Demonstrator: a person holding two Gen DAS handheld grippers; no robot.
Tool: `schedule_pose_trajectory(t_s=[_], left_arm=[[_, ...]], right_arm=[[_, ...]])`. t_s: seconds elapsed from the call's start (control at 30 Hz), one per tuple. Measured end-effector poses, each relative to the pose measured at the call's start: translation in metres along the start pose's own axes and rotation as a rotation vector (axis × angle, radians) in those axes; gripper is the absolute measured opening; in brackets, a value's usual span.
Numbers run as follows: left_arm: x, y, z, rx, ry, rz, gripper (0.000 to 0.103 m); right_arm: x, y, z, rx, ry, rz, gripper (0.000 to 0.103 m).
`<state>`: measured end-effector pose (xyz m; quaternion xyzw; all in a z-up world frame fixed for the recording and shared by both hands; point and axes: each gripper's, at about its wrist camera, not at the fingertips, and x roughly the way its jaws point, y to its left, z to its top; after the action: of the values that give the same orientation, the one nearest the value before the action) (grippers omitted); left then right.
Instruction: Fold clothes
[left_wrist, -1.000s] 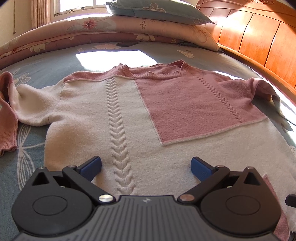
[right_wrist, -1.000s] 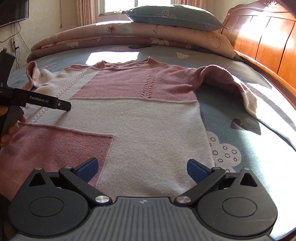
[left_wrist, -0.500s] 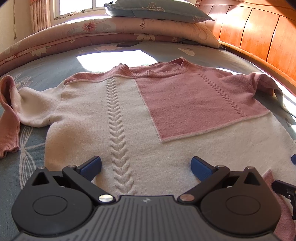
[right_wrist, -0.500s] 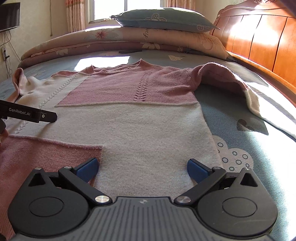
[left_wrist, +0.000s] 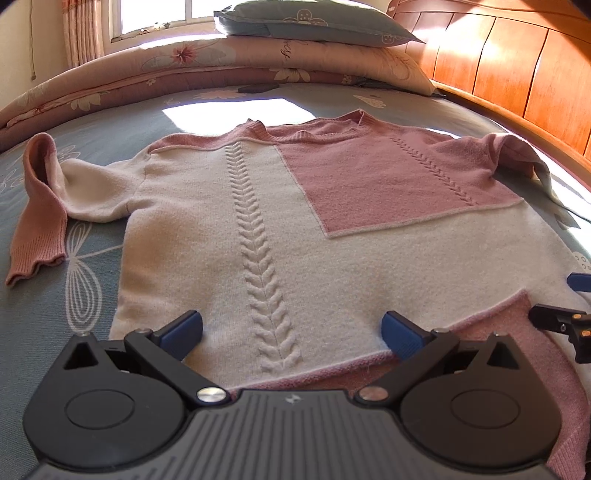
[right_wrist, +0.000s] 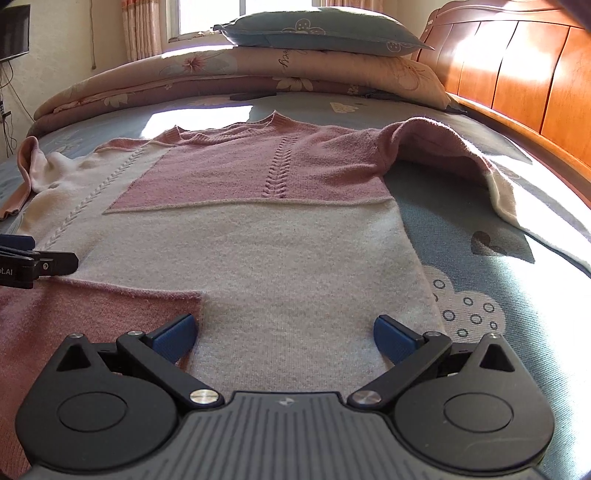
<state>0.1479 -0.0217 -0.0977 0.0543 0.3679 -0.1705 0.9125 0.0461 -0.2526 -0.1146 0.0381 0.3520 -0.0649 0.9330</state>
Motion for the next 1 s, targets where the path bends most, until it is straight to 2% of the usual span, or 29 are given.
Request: schedule_pose_trajectory(t_s=[0.17,0.37,0.53,0.63,0.73,0.8,0.83,1.0], left_arm=[[-0.017,-0.001,-0.014,-0.056,0.000,0.056,0.102],[-0.033,-0.019,-0.018,0.003,-0.004,0.150,0.102],[-0.040,-0.052,-0.010,0.132,-0.085,0.071,0.102],[-0.027,-0.066,-0.019,0.178,-0.090,0.039,0.102],[-0.022,-0.042,-0.030,0.056,-0.089,-0.013,0.102],[-0.026,-0.021,-0.034,-0.028,-0.103,-0.021,0.102],[-0.028,-0.008,-0.034,-0.043,-0.096,0.009,0.102],[-0.035,0.035,-0.005,-0.119,-0.070,0.034,0.102]], right_arm=[[-0.002,0.000,0.000,-0.004,0.015,-0.001,0.103],[-0.002,0.000,0.000,-0.004,0.018,-0.003,0.103],[-0.003,0.000,0.001,-0.004,0.022,-0.005,0.103],[-0.003,0.001,0.001,-0.004,0.024,-0.008,0.103],[-0.004,0.001,0.000,-0.007,0.025,-0.007,0.103],[-0.006,0.000,-0.001,-0.010,0.028,-0.004,0.103],[-0.007,0.000,-0.001,-0.012,0.030,-0.004,0.103],[-0.008,0.003,0.000,-0.019,0.039,-0.017,0.103]])
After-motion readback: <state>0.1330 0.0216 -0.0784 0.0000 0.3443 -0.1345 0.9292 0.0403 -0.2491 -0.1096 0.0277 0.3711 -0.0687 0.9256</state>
